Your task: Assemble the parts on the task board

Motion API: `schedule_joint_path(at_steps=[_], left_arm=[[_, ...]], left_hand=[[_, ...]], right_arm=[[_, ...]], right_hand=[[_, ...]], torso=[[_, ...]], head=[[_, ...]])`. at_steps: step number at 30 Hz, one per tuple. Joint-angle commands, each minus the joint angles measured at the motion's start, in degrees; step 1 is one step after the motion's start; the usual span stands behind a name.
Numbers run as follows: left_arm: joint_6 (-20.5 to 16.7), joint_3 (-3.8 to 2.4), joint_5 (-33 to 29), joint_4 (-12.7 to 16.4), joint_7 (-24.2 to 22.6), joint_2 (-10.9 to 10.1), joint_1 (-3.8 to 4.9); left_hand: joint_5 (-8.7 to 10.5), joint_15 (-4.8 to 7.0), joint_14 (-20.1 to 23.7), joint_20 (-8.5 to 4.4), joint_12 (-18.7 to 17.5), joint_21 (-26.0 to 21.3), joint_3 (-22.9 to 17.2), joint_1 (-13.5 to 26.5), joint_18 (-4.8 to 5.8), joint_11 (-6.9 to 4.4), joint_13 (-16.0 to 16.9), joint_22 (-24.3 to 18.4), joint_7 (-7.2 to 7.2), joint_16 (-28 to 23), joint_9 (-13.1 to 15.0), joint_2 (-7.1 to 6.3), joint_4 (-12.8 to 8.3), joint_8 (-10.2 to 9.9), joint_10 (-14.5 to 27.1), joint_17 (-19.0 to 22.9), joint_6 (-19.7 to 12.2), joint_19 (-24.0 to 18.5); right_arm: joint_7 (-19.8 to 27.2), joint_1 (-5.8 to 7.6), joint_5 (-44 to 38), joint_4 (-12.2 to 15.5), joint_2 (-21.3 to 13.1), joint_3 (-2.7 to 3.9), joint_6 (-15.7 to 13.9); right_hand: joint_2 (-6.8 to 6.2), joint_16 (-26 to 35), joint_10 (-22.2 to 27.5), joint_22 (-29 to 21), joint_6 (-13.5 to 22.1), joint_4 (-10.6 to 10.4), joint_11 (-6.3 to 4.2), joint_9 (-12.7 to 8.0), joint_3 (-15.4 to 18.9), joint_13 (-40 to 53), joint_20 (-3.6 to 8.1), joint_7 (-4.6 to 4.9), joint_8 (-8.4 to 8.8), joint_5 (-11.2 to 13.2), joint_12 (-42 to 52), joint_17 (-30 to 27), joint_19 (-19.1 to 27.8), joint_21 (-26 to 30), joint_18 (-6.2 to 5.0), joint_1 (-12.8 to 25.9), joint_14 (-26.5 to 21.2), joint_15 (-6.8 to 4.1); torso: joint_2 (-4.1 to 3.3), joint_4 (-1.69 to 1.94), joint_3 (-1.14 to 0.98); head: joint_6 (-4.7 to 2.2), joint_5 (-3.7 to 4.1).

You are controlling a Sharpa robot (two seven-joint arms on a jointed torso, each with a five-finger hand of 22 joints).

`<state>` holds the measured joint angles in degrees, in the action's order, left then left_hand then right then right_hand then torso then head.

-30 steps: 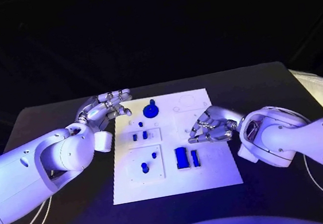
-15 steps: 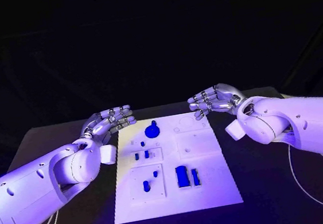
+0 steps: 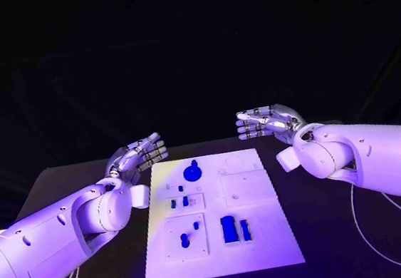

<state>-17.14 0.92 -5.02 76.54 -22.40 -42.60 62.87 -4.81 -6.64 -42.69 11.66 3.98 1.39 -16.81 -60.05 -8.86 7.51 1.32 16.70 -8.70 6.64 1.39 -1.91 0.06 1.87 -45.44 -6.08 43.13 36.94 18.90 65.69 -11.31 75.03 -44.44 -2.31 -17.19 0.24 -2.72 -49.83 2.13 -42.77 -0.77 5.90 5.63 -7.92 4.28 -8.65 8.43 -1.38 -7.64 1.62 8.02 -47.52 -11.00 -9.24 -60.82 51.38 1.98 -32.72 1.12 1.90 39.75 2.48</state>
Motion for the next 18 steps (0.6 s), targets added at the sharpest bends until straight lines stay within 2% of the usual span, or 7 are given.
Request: schedule_joint_path(at_steps=[1,4,7,9,10,17,18], left_arm=[[-3.97,-0.15,0.83,1.67,-1.34,-0.18,-0.32],[-7.63,-0.28,1.5,3.54,-2.3,-0.48,-0.7],[-12.29,-0.43,2.35,5.92,-3.53,-0.87,-1.18],[-16.45,-0.57,3.1,8.04,-4.62,-1.22,-1.62],[-17.95,-0.62,3.38,8.81,-5.02,-1.34,-1.77],[-25.14,-0.86,4.68,12.47,-6.91,-1.94,-2.52],[-25.72,-0.88,4.79,12.77,-7.06,-1.99,-2.58]], left_hand=[[4.81,2.17,13.97,-3.81,-3.98,-1.39,5.5,19.64,2.73,-2.48,-1.32,-5.46,2.86,-2.16,-1.39,1.91,-0.06,-1.87,14.88,1.99,-14.12,-12.09],[4.81,6.64,17.24,-4.74,-3.98,-1.39,6.78,24.24,3.27,-3.08,-1.32,-6.75,3.51,-6.64,-1.39,1.91,-0.06,-1.87,18.37,6.08,-17.42,-14.93],[4.81,6.64,20.17,-5.53,-3.98,-1.39,7.92,28.34,3.87,-7.51,-1.32,-7.89,4.12,-6.64,-1.39,1.91,-0.06,-1.87,21.46,6.08,-20.36,-17.44],[4.81,6.64,22.26,-6.09,-3.98,-1.39,8.75,31.27,4.04,-7.51,-1.32,-8.71,4.54,-6.64,-1.39,1.91,-0.06,-1.87,23.67,6.08,-22.48,-19.25],[4.81,6.64,23.04,-6.31,-3.98,-1.39,9.06,32.4,4.48,-7.51,-1.32,-9.02,8.7,-6.64,-1.39,1.91,-0.06,-1.87,24.53,6.08,-23.29,-19.94],[4.81,6.64,27.68,-7.56,-3.98,-1.39,10.88,38.9,8.86,-7.51,-1.32,-10.82,8.7,-6.64,-1.39,1.91,-0.06,-1.87,29.45,6.08,-27.95,-23.96],[4.81,6.64,28.28,-11.66,-3.98,-1.39,11.13,39.78,8.86,-7.51,-1.32,-11.06,8.7,-6.64,-1.39,1.91,-0.06,-1.87,30.12,6.08,-28.59,-24.47]], right_arm=[[1.68,-0.64,1.36,1.81,0.02,0.28,-4.15],[3.17,-1.43,2.96,3.92,-0.02,0.61,-7.82],[5.05,-2.43,5.0,6.61,-0.08,1.02,-12.48],[6.72,-3.31,6.8,8.98,-0.13,1.39,-16.6],[7.32,-3.63,7.45,9.84,-0.15,1.52,-18.09],[10.18,-5.16,10.54,13.91,-0.23,2.15,-25.17],[10.41,-5.28,10.79,14.24,-0.23,2.2,-25.74]], right_hand=[[-0.24,2.72,16.4,-2.13,14.08,0.77,-5.9,-5.63,2.62,-4.28,2.84,-2.77,1.38,2.52,-1.62,-2.64,15.64,3.63,3.26,20.0,-16.91,-1.98],[-0.24,2.72,20.15,-2.13,17.3,0.77,-5.9,-5.63,3.19,-4.28,3.5,-3.42,1.38,3.08,-1.62,-3.24,19.22,4.47,3.57,24.58,-20.79,-1.98],[-0.24,2.72,23.6,-2.13,20.3,0.77,-5.9,-5.63,3.74,-4.28,4.11,-4.01,1.38,3.62,-1.62,-3.8,22.54,5.23,4.01,28.82,-24.37,-1.98],[-0.24,2.72,26.01,-2.13,22.38,0.77,-5.9,-5.63,7.92,-4.28,4.52,-4.42,1.38,7.64,-1.62,-8.02,24.86,5.75,4.62,31.77,-26.87,-1.98],[-0.24,2.72,27.03,-2.13,23.22,0.77,-5.9,-5.63,7.92,-4.28,8.65,-8.43,1.38,7.64,-1.62,-8.02,25.8,5.98,4.62,32.97,-27.89,-1.98],[-0.24,2.72,32.44,-2.13,27.77,0.77,-5.9,-5.63,7.92,-4.28,8.65,-8.43,1.38,7.64,-1.62,-8.02,30.88,11.0,9.24,39.5,-33.39,-1.98],[-0.24,2.72,33.11,-2.13,28.36,0.77,-5.9,-5.63,7.92,-4.28,8.65,-8.43,1.38,7.64,-1.62,-8.02,31.53,11.0,9.24,40.33,-34.1,-1.98]], torso=[[0.53,-0.41,-0.68],[0.98,-0.73,-1.23],[1.31,-0.96,-1.62],[1.47,-1.07,-1.81],[1.51,-1.1,-1.86],[1.54,-1.12,-1.9],[1.54,-1.12,-1.9]], head=[[-1.75,-0.82],[-3.38,-1.57],[-4.55,-2.1],[-5.13,-2.37],[-5.27,-2.44],[-5.37,-2.48],[-5.37,-2.48]])
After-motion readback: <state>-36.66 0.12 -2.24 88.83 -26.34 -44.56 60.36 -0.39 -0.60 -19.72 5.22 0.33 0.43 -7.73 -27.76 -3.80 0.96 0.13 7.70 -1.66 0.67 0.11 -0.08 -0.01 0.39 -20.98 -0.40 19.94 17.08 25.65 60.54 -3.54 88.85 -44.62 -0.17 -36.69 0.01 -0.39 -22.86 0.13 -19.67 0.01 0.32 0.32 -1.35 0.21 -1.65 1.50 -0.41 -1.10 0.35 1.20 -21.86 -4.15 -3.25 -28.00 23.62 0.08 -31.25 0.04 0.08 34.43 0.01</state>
